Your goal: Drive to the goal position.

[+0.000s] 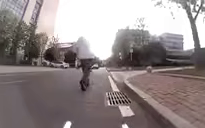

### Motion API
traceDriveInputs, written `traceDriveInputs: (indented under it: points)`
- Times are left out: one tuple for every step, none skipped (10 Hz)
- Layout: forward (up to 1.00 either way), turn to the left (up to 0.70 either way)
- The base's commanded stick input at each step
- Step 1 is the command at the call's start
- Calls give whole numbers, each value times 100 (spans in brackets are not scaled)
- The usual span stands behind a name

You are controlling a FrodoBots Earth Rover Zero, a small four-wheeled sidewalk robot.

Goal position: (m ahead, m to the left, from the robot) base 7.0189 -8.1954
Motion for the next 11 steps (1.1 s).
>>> traceDriveInputs:
  points:
    - [100, 0]
    - [100, 0]
    - [100, 0]
    - [100, 0]
    - [100, 0]
    - [100, 0]
    - [100, 0]
    - [100, 0]
    - [100, 0]
    - [100, -19]
    - [100, -23]
